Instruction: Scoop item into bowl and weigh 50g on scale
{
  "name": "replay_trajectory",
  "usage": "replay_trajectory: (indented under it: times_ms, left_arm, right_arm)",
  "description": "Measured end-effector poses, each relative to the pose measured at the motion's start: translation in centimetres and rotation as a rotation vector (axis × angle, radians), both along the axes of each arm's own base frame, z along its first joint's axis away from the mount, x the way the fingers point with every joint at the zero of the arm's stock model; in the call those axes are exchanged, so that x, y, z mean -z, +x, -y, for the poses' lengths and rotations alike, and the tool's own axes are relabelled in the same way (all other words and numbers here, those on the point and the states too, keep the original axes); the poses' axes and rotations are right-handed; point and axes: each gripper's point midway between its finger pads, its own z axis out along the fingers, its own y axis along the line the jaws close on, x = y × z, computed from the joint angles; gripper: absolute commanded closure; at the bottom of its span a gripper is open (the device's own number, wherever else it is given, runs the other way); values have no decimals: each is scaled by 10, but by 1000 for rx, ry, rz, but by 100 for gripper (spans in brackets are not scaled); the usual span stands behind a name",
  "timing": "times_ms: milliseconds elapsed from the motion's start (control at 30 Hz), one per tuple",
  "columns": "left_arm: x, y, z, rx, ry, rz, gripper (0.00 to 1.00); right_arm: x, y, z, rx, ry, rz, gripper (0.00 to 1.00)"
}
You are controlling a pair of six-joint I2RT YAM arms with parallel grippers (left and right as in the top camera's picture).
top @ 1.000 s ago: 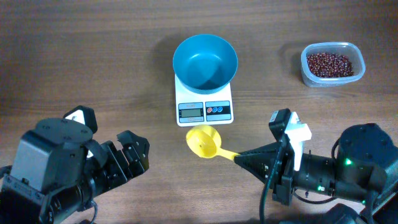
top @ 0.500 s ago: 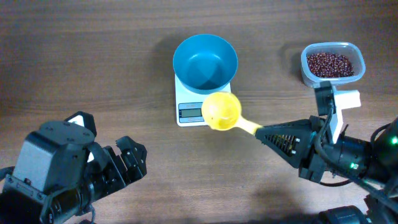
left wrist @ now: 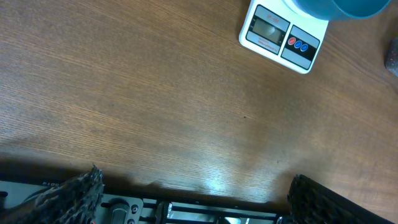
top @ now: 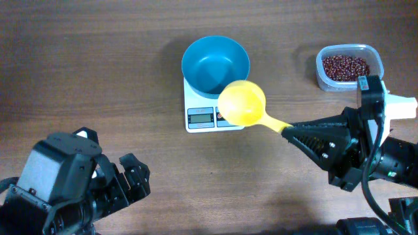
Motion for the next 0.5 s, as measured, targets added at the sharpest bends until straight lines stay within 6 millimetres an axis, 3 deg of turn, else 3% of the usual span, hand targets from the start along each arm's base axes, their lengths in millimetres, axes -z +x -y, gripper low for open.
replay_trajectory:
  times_ms: [67,133,200,233,367,433,500]
  left_arm:
    - [0,0,0,0,0,0,1]
    - [0,1,-2,-15,0,2,1]
    - [-4,5,-16,-107,-11,26,1]
    - [-6,7,-26,-174,-19,45,1]
    - [-14,5,-48,-314,-33,103,1]
    - [-19,13,-46,-323,-51,138,1]
    - [-19,12,-47,-332,-56,135,1]
  right_arm:
    - [3,8,2,26,2,-27,96]
    - [20,26,5,66,0,-138,96]
    - [51,49,9,116,-30,-270,96]
    - [71,62,14,163,-56,-347,96]
    - [99,80,46,331,-78,-469,96]
    - [104,76,60,393,-114,-534,96]
    - [85,73,75,471,-178,-525,96]
